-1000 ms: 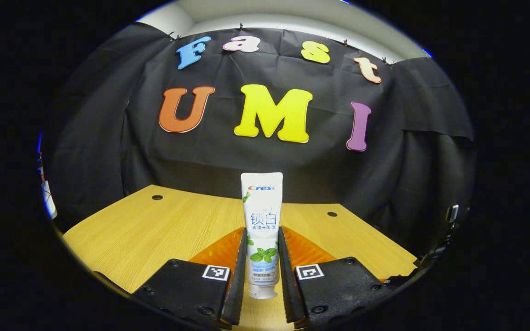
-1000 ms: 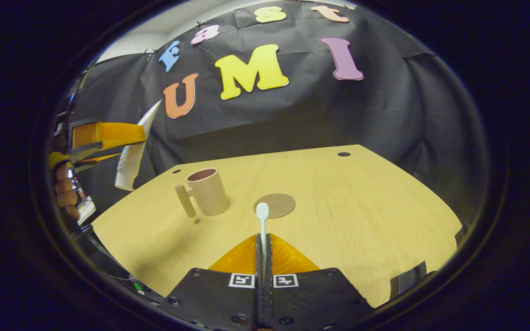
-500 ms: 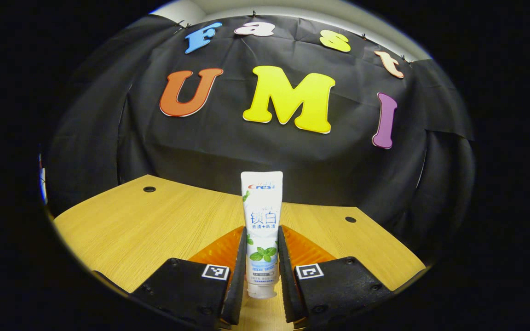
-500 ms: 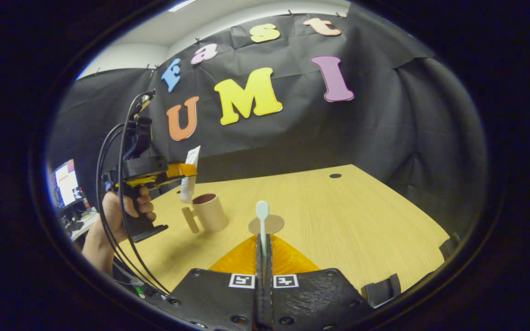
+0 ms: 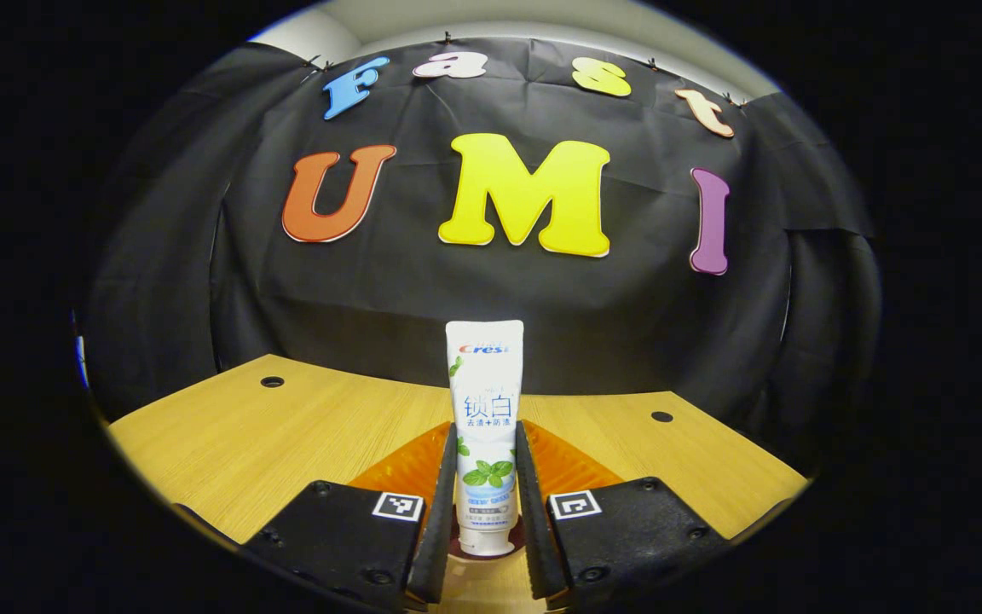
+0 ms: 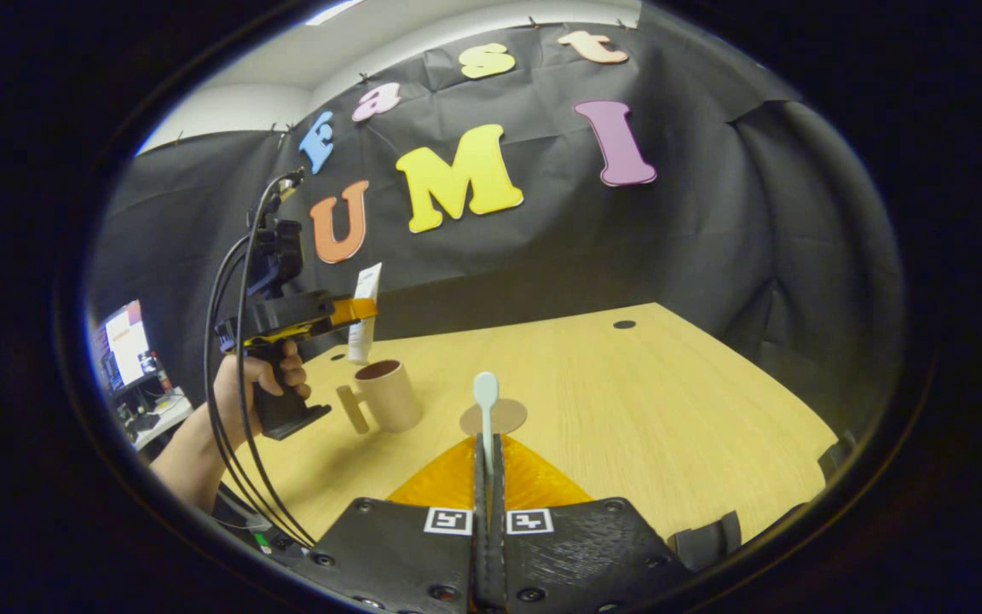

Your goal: Put the toothbrush and toothpaste on the desktop into the cup, then pick up the cup and place it on the coaster on the desktop.

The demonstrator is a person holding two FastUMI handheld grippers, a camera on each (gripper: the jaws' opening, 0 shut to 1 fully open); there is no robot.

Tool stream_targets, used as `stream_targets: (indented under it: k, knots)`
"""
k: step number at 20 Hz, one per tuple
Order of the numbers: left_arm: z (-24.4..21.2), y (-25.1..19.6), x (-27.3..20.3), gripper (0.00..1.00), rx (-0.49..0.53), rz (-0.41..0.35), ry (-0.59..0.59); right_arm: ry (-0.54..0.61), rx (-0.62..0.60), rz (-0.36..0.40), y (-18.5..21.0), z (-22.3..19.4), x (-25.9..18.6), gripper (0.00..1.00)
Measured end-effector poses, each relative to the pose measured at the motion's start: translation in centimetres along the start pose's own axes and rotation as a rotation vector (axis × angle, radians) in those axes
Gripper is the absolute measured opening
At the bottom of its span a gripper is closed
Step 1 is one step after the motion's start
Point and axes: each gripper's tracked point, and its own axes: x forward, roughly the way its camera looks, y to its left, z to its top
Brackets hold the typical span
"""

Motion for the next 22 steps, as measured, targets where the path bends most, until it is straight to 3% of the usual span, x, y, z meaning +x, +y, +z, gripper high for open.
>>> stream_targets:
  k: [15, 16, 19, 20, 22]
  knots:
    - [0.2, 1.6, -0.2, 0.46, 0.020, 0.040, -0.005, -0.002, -0.026, 0.010, 0.3, -0.1, 0.0, 0.00]
    - [0.4, 1.8, -0.3, 0.51, 0.022, 0.045, -0.017, -0.005, -0.032, 0.010, 0.3, -0.1, -0.1, 0.00]
    - [0.6, 2.3, -0.9, 0.85, 0.027, 0.049, -0.024, -0.017, -0.048, 0.021, 1.1, 0.3, -0.2, 0.00]
    - [1.1, 2.7, -1.1, 0.92, 0.024, 0.057, -0.029, -0.024, -0.062, 0.027, 1.5, 0.5, -0.1, 0.00]
    - [1.2, 3.2, -1.8, 0.96, 0.014, 0.058, -0.035, -0.046, -0.095, 0.045, 2.5, 1.3, 0.0, 0.00]
